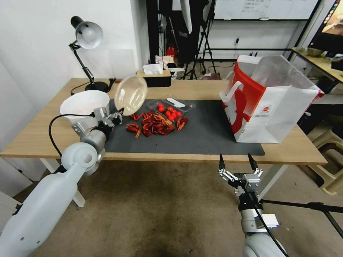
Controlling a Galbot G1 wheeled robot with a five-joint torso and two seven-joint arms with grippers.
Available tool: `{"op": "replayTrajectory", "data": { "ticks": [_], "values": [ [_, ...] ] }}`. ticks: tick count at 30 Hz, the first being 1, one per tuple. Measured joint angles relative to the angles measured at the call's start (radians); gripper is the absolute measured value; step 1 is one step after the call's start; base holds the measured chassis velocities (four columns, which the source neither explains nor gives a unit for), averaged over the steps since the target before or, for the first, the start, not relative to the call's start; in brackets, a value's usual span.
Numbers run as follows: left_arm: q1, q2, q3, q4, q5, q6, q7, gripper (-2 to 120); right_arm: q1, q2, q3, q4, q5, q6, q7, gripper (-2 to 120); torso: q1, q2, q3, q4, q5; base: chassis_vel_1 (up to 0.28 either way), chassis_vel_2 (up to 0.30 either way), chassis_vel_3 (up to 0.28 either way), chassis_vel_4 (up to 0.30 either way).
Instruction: Pick up the trash from the table and place it into the takeout bag.
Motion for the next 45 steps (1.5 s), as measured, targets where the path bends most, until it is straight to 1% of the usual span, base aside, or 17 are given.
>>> {"op": "replayTrajectory", "data": {
  "ticks": [3,4,5,8,9,12,13,18,21,22,25,26,29,30,31,34,45],
  "values": [
    [-0.053,0.027,0.049,0.035,0.013,-0.067,0.123,1,0.0,0.0,0.0,0.001,-0.001,0.0,0.0,100,0.0,0.0,0.0,0.0002,0.0,0.0,0.0,0.0,0.0],
    [-0.053,0.027,0.049,0.035,0.013,-0.067,0.123,1,0.0,0.0,0.0,0.001,-0.001,0.0,0.0,100,0.0,0.0,0.0,0.0002,0.0,0.0,0.0,0.0,0.0],
    [-0.07,0.032,0.065,0.049,0.021,-0.085,0.156,1,0.0,0.0,0.0,0.001,-0.001,0.0,0.0,100,0.0,0.0,0.0,0.0001,-0.0001,0.0,0.0,0.0,0.0],
    [-0.155,0.048,0.158,0.102,0.048,-0.15,0.269,1,0.0,0.0,0.002,0.0,-0.001,0.0,0.0,100,0.0,0.0,0.0,0.0001,-0.0002,0.0,0.0,0.0,0.0],
    [-0.155,0.048,0.158,0.102,0.048,-0.15,0.269,1,0.0,0.0,0.002,0.0,-0.001,0.0,0.0,100,0.0,0.0,0.0,0.0001,-0.0002,0.0,0.0,0.0,0.0],
    [-0.255,0.05,0.252,0.152,0.083,-0.195,0.34,1,0.0,0.0,0.005,-0.003,-0.001,0.001,0.0,100,0.0,0.0,0.0,0.0,0.0,0.0,0.0,0.0,0.0],
    [-0.255,0.05,0.252,0.152,0.083,-0.195,0.34,1,0.0,0.0,0.005,-0.003,-0.001,0.001,0.0,100,0.0,0.0,0.0,0.0,0.0,0.0,0.0,0.0,0.0],
    [-0.386,0.042,0.351,0.204,0.097,-0.204,0.365,1,0.0,-0.001,0.008,-0.008,-0.001,0.002,0.0,100,0.0,0.0,0.0,0.0002,0.0,0.0,0.0,0.0,0.0],
    [-0.499,0.021,0.428,0.243,0.091,-0.205,0.371,1,0.001,-0.001,0.013,-0.009,-0.001,0.002,0.001,100,0.0,0.0,0.0,0.0001,0.0005,0.0,0.0,0.0,0.0],
    [-0.499,0.021,0.428,0.243,0.091,-0.205,0.371,1,0.001,-0.001,0.013,-0.009,-0.001,0.002,0.001,100,0.0,0.0,0.0,0.0001,0.0005,0.0,0.0,0.0,0.0],
    [-0.61,-0.011,0.52,0.28,0.079,-0.206,0.38,1,0.002,0.0,0.014,-0.01,-0.001,0.002,0.001,100,0.0,0.0,0.0,0.0001,0.0003,0.0,0.0,0.0,0.0],
    [-0.61,-0.011,0.52,0.28,0.079,-0.206,0.38,1,0.002,0.0,0.014,-0.01,-0.001,0.002,0.001,100,0.0,0.0,0.0,0.0001,0.0003,0.0,0.0,0.0,0.0],
    [-0.725,-0.06,0.634,0.336,0.077,-0.211,0.408,1,0.004,0.0,0.015,-0.012,-0.001,0.001,0.001,100,0.0,0.0,0.0,-0.0003,-0.0003,0.0,0.0,0.0,0.0],
    [-0.761,-0.077,0.661,0.353,0.077,-0.211,0.421,1,0.005,0.0,0.015,-0.013,-0.001,0.001,0.002,100,0.0,0.0,0.0,-0.0001,0.0009,0.0,0.0,0.0,0.0],
    [-0.761,-0.077,0.661,0.353,0.077,-0.211,0.421,1,0.005,0.0,0.015,-0.013,-0.001,0.001,0.002,100,0.0,0.0,0.0,-0.0001,0.0009,0.0,0.0,0.0,0.0],
    [-0.857,-0.134,0.738,0.412,0.077,-0.207,0.45,1,0.007,0.0,0.018,-0.013,-0.001,0.0,0.003,100,0.0,0.0,0.0,0.0001,0.0001,0.0,0.0,0.0,0.0],
    [-1.021,-0.281,0.858,0.51,0.078,-0.2,0.487,1,0.014,0.0,0.022,-0.013,-0.001,-0.002,0.005,100,0.0,0.0,0.0,0.0001,0.0004,0.0,0.0,0.0,0.0]
  ]
}}
